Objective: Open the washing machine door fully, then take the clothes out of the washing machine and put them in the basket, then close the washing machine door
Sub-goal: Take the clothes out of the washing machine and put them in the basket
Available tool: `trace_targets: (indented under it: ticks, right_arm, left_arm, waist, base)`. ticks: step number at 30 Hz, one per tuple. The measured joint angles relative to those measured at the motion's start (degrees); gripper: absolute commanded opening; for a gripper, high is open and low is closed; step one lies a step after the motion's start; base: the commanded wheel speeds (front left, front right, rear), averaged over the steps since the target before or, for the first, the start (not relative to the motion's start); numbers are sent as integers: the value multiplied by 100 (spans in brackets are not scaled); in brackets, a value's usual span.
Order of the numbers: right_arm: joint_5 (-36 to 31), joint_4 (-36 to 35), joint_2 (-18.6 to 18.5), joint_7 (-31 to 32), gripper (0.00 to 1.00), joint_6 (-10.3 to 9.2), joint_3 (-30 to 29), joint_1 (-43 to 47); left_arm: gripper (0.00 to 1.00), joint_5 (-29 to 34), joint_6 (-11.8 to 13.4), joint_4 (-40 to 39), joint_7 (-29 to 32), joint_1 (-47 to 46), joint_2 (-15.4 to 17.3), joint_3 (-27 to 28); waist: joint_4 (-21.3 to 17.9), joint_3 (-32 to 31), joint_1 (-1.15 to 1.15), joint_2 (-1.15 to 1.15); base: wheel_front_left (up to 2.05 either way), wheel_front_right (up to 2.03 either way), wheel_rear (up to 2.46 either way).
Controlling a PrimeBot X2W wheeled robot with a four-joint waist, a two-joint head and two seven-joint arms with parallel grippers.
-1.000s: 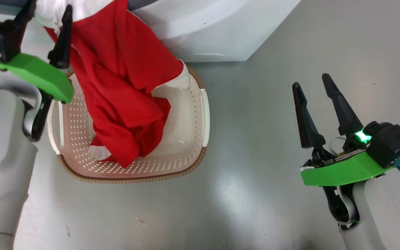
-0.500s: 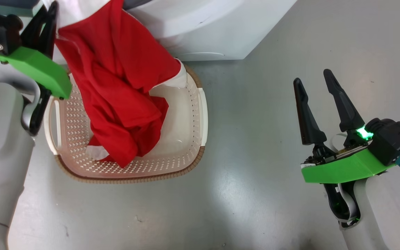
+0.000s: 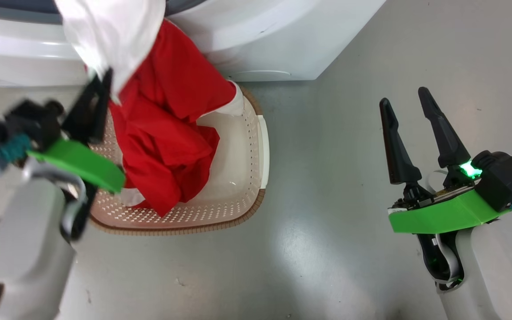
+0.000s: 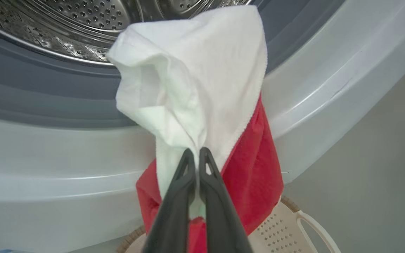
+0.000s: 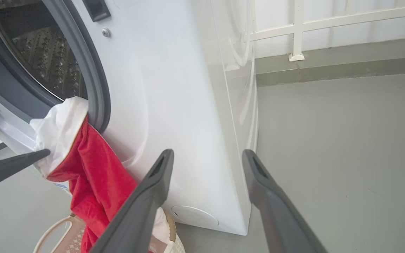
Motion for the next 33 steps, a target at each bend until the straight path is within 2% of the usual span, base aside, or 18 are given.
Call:
trace_targets:
  ticks: [6,11,20,27,33]
  right_arm:
    - [0,-1,0,0,100,0,-37,3]
    - [0,0,0,0,100,-1,-21,4]
    - [0,5,0,0,100,0,60,1]
    - [0,2,-1,0,100,0,101,-3]
    - [5,5,-1,0,100,-1,162,-35]
  left_arm:
    - [0,1,0,-271,0,773,-177,26]
    - [0,-2,0,84,1,1010,-272,-177]
    - [0,-268,0,1189,2,895,-474,-776]
    - [0,-314,0,1677,1,363,-554,-1020]
    - [0,-483,0,2431,2,95,-570,-1226]
  waist:
    - [33,-8,0,0]
    - [39,0,0,0]
    - [-20,85,0,0]
    - [-61,204,0,0]
    - [-134,321,0,0]
  base:
    - [0,0,0]
    - [0,0,0]
    - [0,0,0]
    - [0,0,0]
    - [0,0,0]
